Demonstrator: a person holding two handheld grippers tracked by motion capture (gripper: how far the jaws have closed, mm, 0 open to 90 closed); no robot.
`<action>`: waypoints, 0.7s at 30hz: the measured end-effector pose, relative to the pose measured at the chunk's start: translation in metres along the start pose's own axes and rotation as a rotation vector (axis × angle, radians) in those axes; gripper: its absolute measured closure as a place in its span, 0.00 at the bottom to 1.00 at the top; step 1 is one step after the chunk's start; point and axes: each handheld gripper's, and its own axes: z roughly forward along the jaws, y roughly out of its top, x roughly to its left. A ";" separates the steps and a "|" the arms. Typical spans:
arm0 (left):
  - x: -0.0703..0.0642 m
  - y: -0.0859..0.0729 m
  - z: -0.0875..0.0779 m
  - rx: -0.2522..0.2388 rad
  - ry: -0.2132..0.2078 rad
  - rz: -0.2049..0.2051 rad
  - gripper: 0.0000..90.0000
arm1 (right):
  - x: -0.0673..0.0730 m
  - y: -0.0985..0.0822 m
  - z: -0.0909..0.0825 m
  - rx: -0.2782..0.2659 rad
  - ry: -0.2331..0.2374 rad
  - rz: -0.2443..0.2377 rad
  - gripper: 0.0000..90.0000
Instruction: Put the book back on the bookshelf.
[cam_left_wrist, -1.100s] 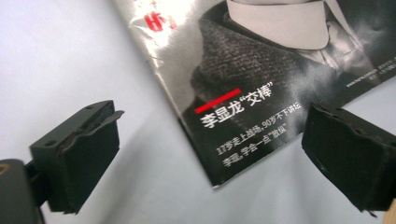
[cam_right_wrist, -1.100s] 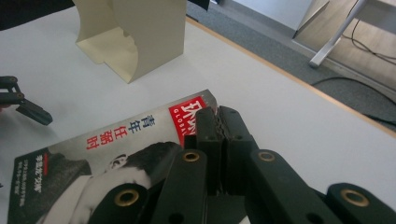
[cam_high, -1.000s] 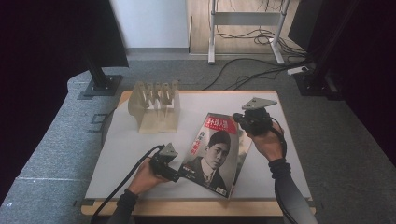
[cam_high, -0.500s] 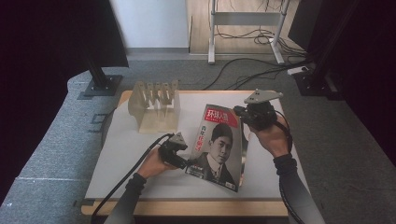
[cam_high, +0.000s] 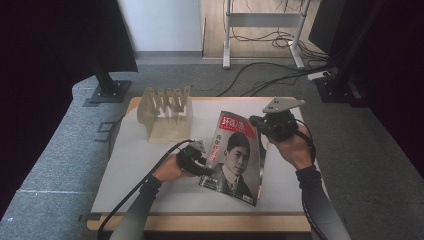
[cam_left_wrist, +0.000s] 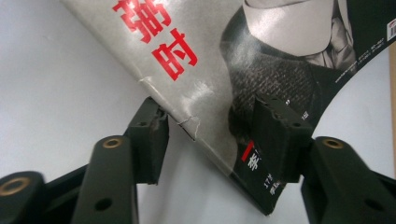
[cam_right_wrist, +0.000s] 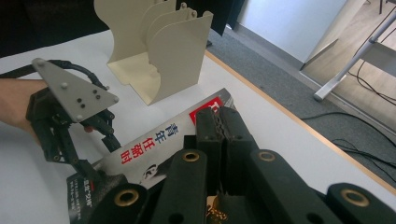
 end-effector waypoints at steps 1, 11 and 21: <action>0.001 0.000 -0.001 0.002 -0.005 -0.010 0.58 | 0.000 0.000 0.000 -0.002 0.002 -0.003 0.96; -0.001 0.002 -0.013 -0.042 -0.062 -0.038 0.88 | -0.001 -0.001 -0.003 -0.001 -0.006 0.002 0.96; -0.009 0.000 -0.045 -0.197 0.080 -0.010 0.98 | -0.005 0.002 -0.019 -0.030 -0.043 -0.001 0.96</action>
